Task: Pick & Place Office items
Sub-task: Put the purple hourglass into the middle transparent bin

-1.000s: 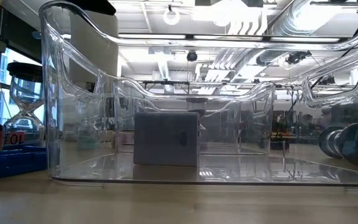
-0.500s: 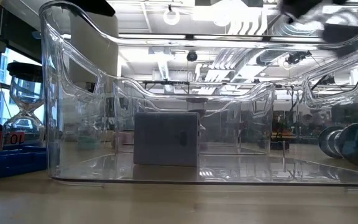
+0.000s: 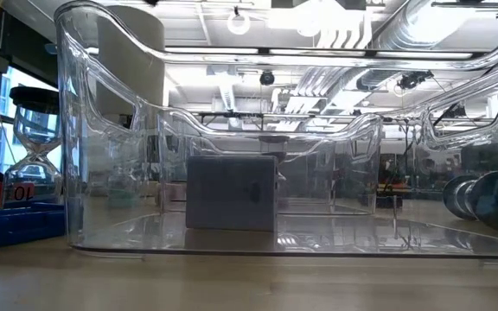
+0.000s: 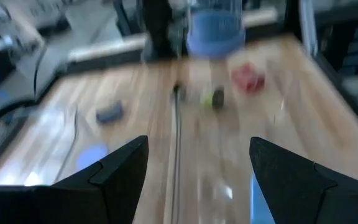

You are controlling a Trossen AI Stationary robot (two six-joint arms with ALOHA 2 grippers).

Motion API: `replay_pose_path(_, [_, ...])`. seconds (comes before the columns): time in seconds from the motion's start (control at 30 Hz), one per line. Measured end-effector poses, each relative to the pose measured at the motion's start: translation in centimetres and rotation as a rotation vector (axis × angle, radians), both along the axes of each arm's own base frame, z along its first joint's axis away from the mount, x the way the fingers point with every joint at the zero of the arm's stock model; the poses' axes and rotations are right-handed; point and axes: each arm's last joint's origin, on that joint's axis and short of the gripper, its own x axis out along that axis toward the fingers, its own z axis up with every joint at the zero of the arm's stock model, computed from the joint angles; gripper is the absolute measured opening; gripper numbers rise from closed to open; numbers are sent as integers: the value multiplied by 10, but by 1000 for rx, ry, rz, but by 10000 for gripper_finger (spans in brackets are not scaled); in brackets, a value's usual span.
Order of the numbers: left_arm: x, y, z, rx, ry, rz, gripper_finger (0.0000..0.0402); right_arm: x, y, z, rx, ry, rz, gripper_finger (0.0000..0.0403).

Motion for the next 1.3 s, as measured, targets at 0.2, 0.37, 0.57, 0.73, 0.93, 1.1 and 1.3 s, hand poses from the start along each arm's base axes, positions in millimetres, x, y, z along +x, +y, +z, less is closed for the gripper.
replay_pose_path(0.2, [19, -10, 5, 66, -193, -28, 271, 0, 6, 16, -89, -120, -5, 183])
replay_pose_path(0.37, [21, -14, 15, 177, -313, 6, 271, -3, 10, 29, -131, -214, -27, 183])
replay_pose_path(0.57, [18, -14, 33, 143, -473, 32, 271, -7, 16, 43, -206, -309, -8, 183])
replay_pose_path(0.73, [19, -9, 39, -20, -550, 53, 271, -11, 19, 53, -288, -378, 29, 183])
replay_pose_path(0.93, [17, -12, 45, -145, -619, -51, 271, -12, 21, 60, -389, -458, 131, 183])
replay_pose_path(1.1, [14, -11, 53, -212, -715, -119, 271, -13, 23, 64, -454, -515, 210, 183])
replay_pose_path(1.3, [14, -5, 60, -344, -792, -196, 271, -14, 23, 67, -519, -555, 239, 183])
